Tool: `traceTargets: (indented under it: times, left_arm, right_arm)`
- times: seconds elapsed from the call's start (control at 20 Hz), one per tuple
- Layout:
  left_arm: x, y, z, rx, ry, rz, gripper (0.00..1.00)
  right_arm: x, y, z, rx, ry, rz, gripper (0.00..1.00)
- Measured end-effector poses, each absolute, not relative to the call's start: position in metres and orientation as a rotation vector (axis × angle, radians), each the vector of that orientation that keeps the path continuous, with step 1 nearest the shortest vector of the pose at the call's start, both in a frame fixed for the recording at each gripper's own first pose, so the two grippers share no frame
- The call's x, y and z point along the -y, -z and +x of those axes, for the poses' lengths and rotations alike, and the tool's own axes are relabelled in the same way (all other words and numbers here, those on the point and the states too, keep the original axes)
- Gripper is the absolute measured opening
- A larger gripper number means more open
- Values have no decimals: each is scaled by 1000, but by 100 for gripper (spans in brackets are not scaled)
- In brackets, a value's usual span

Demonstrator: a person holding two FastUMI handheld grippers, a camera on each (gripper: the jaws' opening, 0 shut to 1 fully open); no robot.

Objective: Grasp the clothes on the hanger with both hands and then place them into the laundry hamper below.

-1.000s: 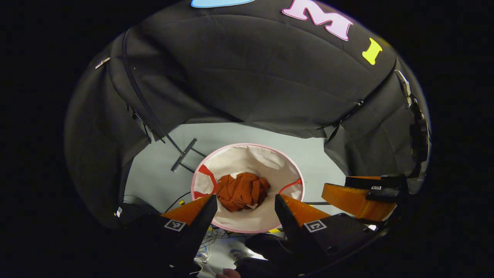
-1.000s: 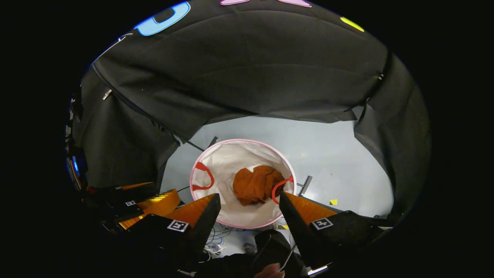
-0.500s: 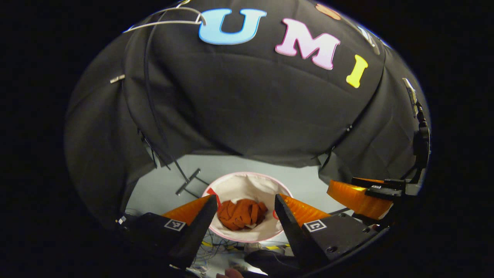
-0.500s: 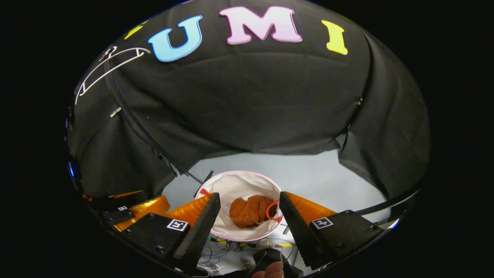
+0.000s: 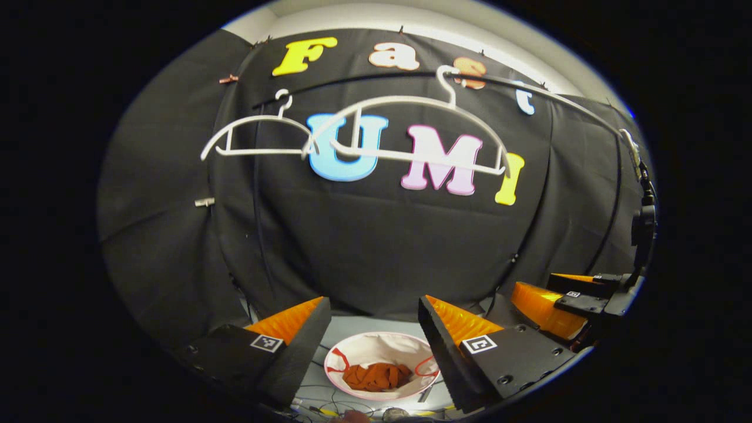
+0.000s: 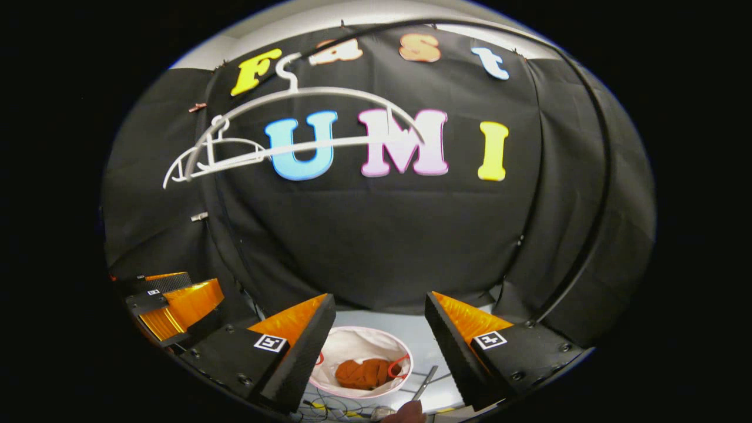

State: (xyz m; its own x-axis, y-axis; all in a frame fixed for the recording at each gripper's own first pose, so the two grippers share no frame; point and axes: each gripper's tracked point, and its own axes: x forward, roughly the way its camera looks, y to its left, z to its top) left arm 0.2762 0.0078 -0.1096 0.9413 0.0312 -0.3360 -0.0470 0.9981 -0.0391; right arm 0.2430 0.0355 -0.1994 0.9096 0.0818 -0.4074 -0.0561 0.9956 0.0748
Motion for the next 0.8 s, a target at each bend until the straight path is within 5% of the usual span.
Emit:
traceTargets:
  times: [0.5,0.8]
  left_arm:
    - [18,4,170,-183,12,15,95]
    - [29,-31,137,-174,42,23,91]
  right_arm:
    - [-26,60,142,-201,-56,30,94]
    - [-22,21,107,-167,-62,24,100]
